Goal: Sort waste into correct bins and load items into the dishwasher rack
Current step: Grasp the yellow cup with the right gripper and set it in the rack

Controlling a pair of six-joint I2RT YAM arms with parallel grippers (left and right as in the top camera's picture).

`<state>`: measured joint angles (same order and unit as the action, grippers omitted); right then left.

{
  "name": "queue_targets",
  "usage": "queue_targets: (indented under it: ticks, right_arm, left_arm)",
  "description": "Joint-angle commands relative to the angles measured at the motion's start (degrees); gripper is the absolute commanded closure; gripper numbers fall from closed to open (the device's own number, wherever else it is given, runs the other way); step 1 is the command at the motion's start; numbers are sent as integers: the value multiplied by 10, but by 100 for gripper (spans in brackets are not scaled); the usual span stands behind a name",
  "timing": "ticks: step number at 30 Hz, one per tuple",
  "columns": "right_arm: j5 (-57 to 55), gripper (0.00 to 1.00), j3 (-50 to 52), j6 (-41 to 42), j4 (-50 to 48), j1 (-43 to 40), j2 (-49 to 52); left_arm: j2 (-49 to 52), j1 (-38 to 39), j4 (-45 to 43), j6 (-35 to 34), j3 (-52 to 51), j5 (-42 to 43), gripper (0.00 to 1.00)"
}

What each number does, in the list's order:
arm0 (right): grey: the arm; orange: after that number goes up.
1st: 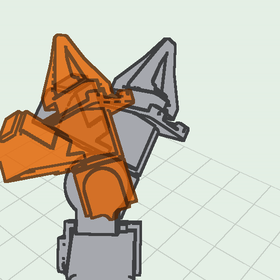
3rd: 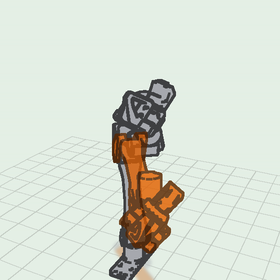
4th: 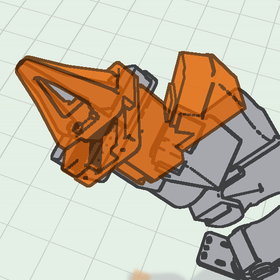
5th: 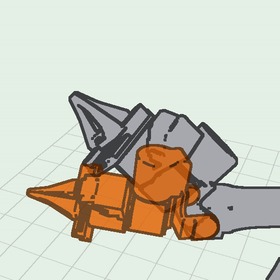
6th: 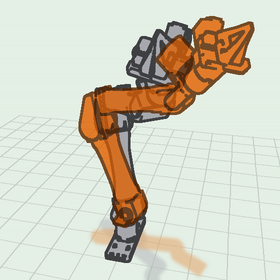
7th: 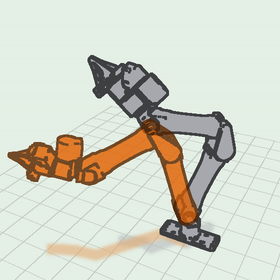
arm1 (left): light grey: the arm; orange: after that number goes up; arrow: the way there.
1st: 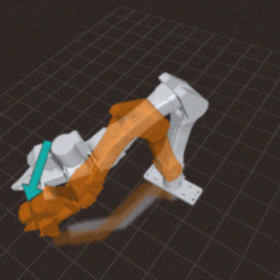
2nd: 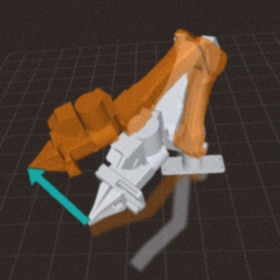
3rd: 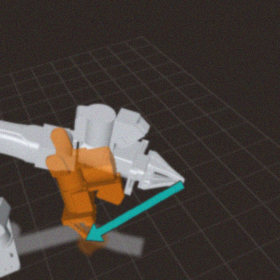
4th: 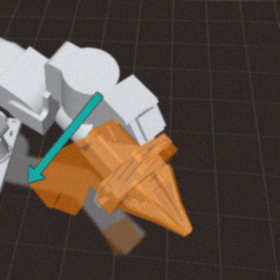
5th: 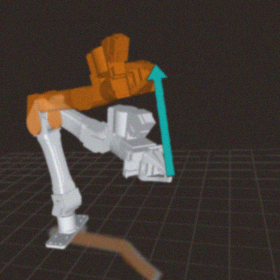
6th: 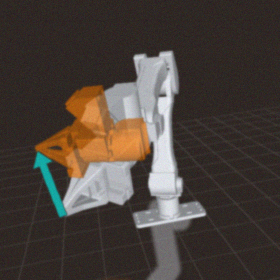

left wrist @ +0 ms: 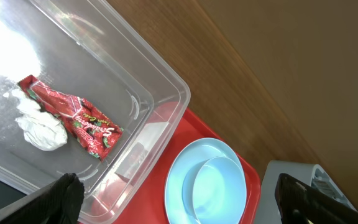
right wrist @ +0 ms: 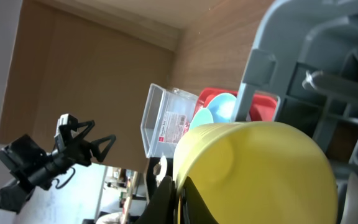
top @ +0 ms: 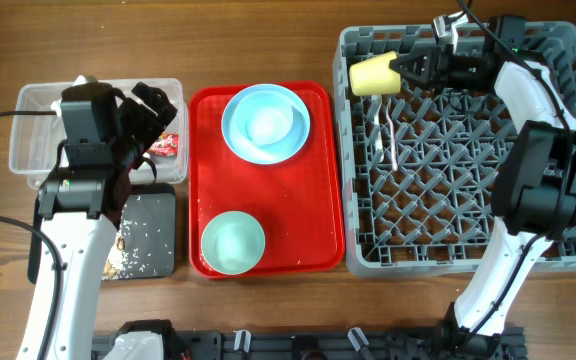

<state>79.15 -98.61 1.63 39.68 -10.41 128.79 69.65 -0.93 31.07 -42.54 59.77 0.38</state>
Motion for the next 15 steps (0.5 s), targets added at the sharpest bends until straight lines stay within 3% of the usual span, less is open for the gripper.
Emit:
queue_targets:
  ticks: [1, 8, 15]
  right_arm:
    - [-115, 94, 7, -15, 17, -9, 7]
    - [-138, 93, 7, -31, 43, -40, 6]
    - [-144, 83, 7, -36, 61, -73, 5]
  left_arm:
    - [1, -5, -1, 1, 7, 2, 0]
    - [1, -5, -1, 1, 7, 2, 0]
    - [1, -5, -1, 1, 7, 2, 0]
